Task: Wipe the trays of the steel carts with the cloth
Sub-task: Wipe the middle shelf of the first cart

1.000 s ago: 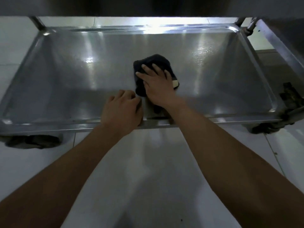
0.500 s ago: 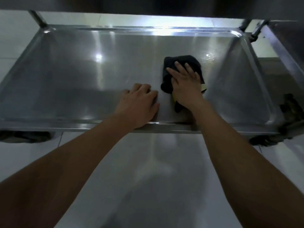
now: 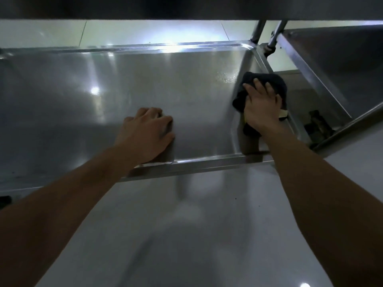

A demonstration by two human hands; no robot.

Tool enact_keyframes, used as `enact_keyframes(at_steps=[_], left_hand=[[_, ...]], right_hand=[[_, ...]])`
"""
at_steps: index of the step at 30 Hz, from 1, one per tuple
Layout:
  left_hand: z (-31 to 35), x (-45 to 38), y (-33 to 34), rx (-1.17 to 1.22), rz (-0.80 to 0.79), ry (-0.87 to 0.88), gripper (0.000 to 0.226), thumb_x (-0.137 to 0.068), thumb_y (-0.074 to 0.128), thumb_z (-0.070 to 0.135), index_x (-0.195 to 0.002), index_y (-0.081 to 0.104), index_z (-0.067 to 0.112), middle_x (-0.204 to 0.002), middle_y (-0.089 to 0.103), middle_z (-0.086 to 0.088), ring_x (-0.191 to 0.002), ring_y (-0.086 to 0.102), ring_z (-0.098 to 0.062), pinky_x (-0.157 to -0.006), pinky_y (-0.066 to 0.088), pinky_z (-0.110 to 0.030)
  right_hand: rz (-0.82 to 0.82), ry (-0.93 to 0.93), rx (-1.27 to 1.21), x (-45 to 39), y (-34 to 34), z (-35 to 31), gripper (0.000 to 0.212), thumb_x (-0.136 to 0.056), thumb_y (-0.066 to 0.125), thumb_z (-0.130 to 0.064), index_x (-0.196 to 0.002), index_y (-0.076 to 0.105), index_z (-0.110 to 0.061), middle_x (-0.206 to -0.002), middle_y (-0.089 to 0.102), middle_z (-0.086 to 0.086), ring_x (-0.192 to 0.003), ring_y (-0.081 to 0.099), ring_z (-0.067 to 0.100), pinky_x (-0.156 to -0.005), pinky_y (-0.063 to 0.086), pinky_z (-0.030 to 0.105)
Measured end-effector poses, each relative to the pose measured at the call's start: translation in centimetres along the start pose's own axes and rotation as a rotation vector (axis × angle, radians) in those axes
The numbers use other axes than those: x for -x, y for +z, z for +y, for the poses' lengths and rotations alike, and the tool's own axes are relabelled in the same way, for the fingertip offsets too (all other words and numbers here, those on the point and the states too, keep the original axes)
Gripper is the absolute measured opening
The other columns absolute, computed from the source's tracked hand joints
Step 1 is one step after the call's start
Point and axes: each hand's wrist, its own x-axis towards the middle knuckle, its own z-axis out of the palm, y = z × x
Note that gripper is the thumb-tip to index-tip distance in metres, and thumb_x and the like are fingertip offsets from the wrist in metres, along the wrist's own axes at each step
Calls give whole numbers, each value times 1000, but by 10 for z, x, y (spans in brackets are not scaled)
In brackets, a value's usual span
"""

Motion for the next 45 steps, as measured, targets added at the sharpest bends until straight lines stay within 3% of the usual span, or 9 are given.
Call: enact_keyframes(at_steps=[3, 8, 12, 16, 22, 26, 31, 37, 45], left_hand=[[-8, 7, 0, 25, -3, -113, 51, -87, 52, 66, -130, 56, 38, -139, 48, 2, -129, 43, -30, -99, 40, -51], [-20, 12, -4, 36, -85, -63, 59, -91, 49, 65, -142, 46, 35, -151, 39, 0, -138, 37, -29, -107, 35, -48], [-31, 32, 1, 55, 3, -50, 56, -92, 50, 59, -139, 52, 27, -148, 43, -6, -136, 38, -31, -107, 34, -47], [-30, 39, 9, 64, -24, -76, 58, -96, 48, 52, -145, 46, 20, -153, 38, -13, -143, 30, -34, -116, 29, -51], [1, 40, 1, 117, 10, 17, 30, -91, 61, 32, -121, 64, 25, -138, 51, -6, -127, 42, -33, -100, 42, -54], [35, 42, 6, 147, -47, 55, 45, -90, 62, 54, -131, 58, 37, -142, 47, -1, -131, 39, -30, -104, 39, -54], [57, 39, 12, 132, -84, 95, 34, -96, 50, 50, -124, 63, 36, -135, 48, -3, -130, 40, -31, -103, 36, -65], [63, 44, 11, 88, -134, 69, 44, -100, 41, 52, -142, 50, 39, -151, 33, -3, -145, 24, -31, -107, 28, -72], [69, 59, 15, 37, -163, 40, 52, -101, 34, 55, -148, 41, 33, -155, 28, -6, -149, 17, -32, -109, 25, -71]], right_hand=[[-19, -26, 18, 2, 4, -16, 46, -104, 35, -29, -148, 40, -37, -164, 22, -8, -152, 12, 24, -120, 9, 54], [-79, -211, 29, 19, 25, -87, 51, -99, 39, -27, -148, 39, -39, -164, 22, -10, -152, 13, 22, -119, 12, 55], [-134, -376, 36, 39, 43, -156, 51, -99, 39, -29, -149, 37, -41, -164, 20, -14, -152, 12, 20, -120, 11, 52], [-144, -442, -4, 62, 52, -185, 50, -99, 40, -28, -149, 38, -39, -164, 21, -11, -152, 11, 23, -119, 7, 53], [-175, -426, 19, 45, 35, -134, 50, -102, 35, -28, -151, 32, -40, -166, 14, -12, -154, 6, 21, -120, 9, 51], [-123, -214, 22, 28, 11, -60, 49, -103, 33, -29, -150, 34, -40, -166, 15, -10, -153, 6, 23, -120, 10, 54], [-74, 11, 27, 31, -21, 22, 48, -104, 32, -27, -151, 34, -35, -167, 13, -5, -153, 4, 26, -122, 4, 55], [-66, 38, 44, 75, -24, 28, 48, -105, 30, -28, -152, 31, -36, -167, 11, -6, -153, 4, 24, -123, 3, 52], [44, -13, 98, 173, -21, 14, 44, -104, 35, -33, -147, 43, -33, -162, 30, -2, -146, 25, 26, -114, 24, 51]])
